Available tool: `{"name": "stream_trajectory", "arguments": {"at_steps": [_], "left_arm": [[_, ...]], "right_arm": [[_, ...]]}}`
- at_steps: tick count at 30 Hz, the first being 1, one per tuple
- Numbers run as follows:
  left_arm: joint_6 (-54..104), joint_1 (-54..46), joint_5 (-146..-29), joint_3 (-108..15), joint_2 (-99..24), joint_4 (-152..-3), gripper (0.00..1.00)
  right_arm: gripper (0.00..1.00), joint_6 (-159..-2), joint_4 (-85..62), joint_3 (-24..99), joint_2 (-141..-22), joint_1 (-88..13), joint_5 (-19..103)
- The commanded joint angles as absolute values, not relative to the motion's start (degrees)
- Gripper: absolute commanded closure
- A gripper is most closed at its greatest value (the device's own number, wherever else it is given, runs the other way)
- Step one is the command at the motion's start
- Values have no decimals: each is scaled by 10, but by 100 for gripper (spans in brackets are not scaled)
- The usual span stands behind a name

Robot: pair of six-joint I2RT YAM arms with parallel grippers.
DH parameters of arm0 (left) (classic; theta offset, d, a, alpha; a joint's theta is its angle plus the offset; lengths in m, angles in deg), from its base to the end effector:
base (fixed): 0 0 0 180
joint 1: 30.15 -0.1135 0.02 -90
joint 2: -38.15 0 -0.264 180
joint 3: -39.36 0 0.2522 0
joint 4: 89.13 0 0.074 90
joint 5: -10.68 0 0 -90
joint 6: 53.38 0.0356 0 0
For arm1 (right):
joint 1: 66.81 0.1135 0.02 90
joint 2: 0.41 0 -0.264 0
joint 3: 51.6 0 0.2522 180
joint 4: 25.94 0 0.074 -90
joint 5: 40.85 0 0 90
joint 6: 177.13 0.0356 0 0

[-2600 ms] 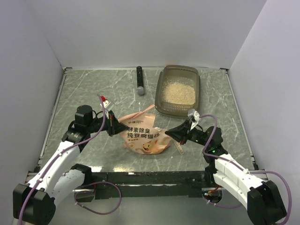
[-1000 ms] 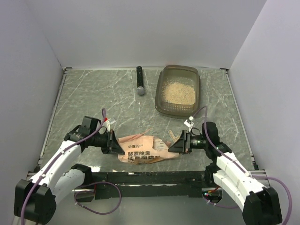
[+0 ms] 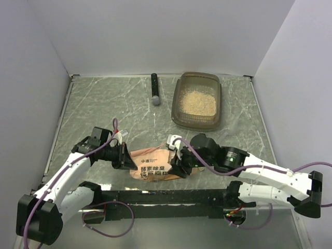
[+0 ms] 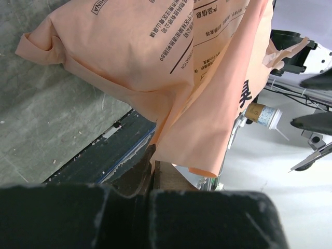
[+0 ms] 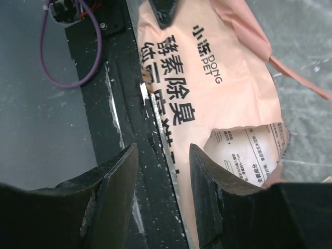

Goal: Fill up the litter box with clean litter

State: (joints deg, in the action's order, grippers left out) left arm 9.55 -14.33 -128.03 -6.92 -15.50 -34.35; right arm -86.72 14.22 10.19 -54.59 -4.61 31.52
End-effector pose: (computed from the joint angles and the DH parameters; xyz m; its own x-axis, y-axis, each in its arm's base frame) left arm 0.1459 -0.0691 0.2076 -0.9930 -0.0307 -0.1137 0.0738 0.5898 -0.8042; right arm 0.0867 0.1877 0.3029 -0.2578 -0.4744 -0.8417 -0.9603 0.2221 0.1690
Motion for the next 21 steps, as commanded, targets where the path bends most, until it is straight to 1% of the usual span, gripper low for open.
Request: {"name": "stream_trajectory", "arguments": {"at_steps": [1, 6, 11, 17, 21], "left_arm": [[106, -146, -1263, -82, -161, -338, 99], [109, -146, -1261, -86, -166, -338, 99], [110, -146, -1259, -90, -170, -337, 99], [113, -146, -1258, -91, -173, -336, 99], [116, -146, -1260, -92, -175, -334, 99]], "right_arm": [[48, -921, 165, 108, -518, -11, 389], [45, -962, 176, 86, -511, 39, 405], [44, -982, 170, 64, -511, 93, 462], [44, -999, 160, 52, -521, 125, 542], [44, -1013, 152, 51, -532, 128, 563]]}}
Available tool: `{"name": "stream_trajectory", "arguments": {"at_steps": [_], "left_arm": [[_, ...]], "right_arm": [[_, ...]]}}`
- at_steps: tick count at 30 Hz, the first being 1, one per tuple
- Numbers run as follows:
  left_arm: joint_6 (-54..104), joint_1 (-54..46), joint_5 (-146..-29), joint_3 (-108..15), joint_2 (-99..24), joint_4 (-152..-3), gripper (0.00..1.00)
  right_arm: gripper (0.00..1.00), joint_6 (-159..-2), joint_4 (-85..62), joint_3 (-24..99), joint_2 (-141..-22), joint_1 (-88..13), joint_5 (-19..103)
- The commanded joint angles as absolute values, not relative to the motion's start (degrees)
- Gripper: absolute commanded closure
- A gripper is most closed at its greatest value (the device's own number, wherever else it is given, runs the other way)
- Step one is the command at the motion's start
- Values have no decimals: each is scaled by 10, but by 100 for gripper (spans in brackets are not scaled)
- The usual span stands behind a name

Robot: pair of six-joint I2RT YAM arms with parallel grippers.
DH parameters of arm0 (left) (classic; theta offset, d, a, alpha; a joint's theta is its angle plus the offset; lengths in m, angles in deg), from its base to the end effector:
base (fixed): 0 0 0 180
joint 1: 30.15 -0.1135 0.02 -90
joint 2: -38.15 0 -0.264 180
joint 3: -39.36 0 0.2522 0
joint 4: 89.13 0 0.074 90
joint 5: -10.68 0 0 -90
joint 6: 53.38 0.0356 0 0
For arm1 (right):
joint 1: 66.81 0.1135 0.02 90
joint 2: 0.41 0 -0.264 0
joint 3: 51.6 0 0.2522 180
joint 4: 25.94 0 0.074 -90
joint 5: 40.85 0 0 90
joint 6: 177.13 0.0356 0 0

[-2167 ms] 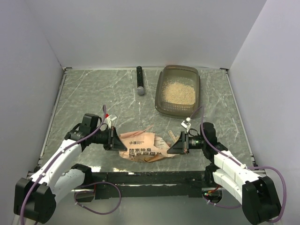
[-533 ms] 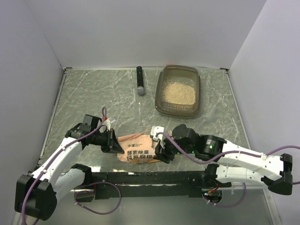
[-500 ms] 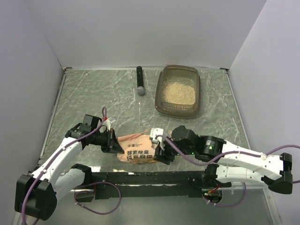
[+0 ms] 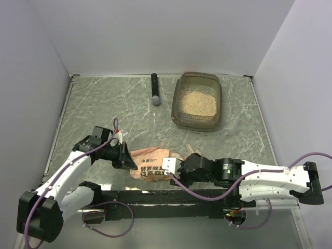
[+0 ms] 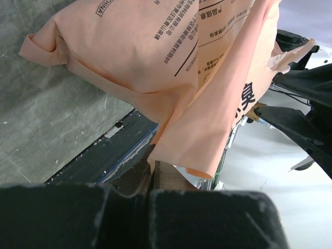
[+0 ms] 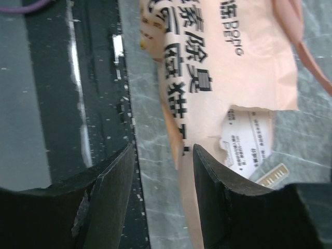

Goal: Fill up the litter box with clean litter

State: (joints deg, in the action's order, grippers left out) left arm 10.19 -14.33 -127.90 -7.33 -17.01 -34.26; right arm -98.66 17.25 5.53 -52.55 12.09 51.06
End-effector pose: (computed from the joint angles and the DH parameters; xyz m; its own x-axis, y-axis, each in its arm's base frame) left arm 0.1490 -0.0700 0.2059 -0.9943 -0.0243 -0.1035 0.0687 0.5963 -0.7998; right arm 0.0388 0.1915 0.2761 0.0784 -0.6382 -0.7659 -0.9798 0.0924 -0.1773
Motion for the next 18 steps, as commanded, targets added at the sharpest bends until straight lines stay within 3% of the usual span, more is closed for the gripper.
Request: {"name": "stream_trajectory", "arguments": {"at_steps": [1, 13, 16, 18], "left_arm": [[116, -146, -1259, -92, -175, -334, 99], [119, -146, -1267, -100, -182, -335, 99], [122, -146, -1271, -107, -183, -334, 99], [123, -146, -1273, -116, -184, -334, 99]], "right_arm": [[44, -1017, 151, 52, -535, 128, 564], [49, -1012, 123, 20, -585, 128, 556], [60, -1010, 130, 20, -604, 127, 568], [74, -1008, 136, 23, -616, 127, 575]]}}
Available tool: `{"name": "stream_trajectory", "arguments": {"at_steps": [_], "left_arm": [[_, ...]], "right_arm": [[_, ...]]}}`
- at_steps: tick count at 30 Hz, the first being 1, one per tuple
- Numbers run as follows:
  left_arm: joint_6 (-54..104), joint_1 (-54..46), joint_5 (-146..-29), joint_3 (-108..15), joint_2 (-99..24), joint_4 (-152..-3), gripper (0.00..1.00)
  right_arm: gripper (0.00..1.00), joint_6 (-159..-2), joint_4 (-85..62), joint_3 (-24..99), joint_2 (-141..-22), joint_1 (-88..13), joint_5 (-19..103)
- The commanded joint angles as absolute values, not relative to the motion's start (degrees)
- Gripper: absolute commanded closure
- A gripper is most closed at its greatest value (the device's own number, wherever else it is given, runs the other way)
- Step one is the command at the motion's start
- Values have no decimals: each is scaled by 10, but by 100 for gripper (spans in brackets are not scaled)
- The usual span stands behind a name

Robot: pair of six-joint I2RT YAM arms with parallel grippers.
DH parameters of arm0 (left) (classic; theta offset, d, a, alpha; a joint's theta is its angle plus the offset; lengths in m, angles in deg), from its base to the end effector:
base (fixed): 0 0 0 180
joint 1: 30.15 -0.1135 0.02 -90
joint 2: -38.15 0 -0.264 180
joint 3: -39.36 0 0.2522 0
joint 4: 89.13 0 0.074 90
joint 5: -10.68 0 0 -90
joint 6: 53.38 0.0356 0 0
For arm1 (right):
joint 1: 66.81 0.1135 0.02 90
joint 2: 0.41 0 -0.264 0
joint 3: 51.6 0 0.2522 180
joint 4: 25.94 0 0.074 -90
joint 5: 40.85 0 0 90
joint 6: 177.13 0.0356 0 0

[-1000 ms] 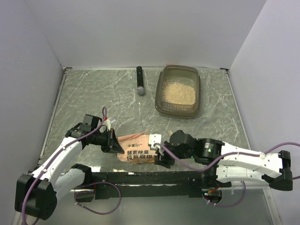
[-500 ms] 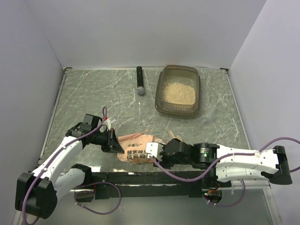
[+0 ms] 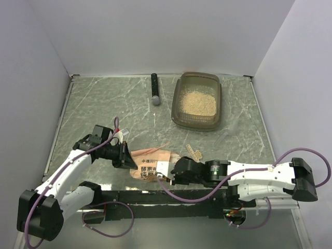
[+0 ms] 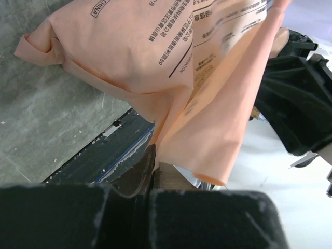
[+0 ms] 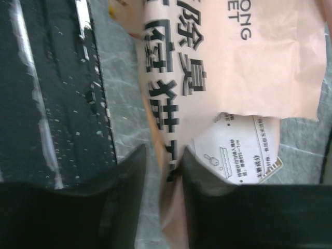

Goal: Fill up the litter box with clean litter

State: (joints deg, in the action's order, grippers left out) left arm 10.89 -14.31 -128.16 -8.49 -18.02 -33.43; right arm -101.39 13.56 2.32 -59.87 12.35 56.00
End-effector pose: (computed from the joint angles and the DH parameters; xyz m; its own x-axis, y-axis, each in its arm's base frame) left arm 0.1517 -0.0709 0.2087 -0.9948 -0.0148 -0.1008 0.0722 0.5958 -0.7999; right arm 0.0444 0.2095 0.2392 0.1073 -0.7399 -0.6641 -0.9625 0.0900 -0.2559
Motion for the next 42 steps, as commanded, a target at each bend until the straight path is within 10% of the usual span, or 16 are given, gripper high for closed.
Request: {"name": "stream_trajectory", "arguments": {"at_steps": [1, 3, 13, 24, 34, 42], "left_arm": [[125, -146, -1274, -121, -184, -333, 99], [136, -146, -1260, -146, -181, -323, 99], [224, -145, -1196, -319, -78, -332, 84], [167, -106, -1342, -201, 21, -563, 78], [279, 226, -1032, -258, -113, -540, 57], [383, 267, -980, -162, -95, -653, 45]], "right_arm": [[81, -1008, 139, 24, -616, 127, 580], [100, -1007, 147, 28, -616, 126, 587], [100, -1015, 209, 66, -581, 66, 521], [100, -1057, 278, 129, -582, -87, 334], [100, -1047, 264, 146, -590, -112, 304], [100, -1040, 263, 115, -554, -113, 301]]}}
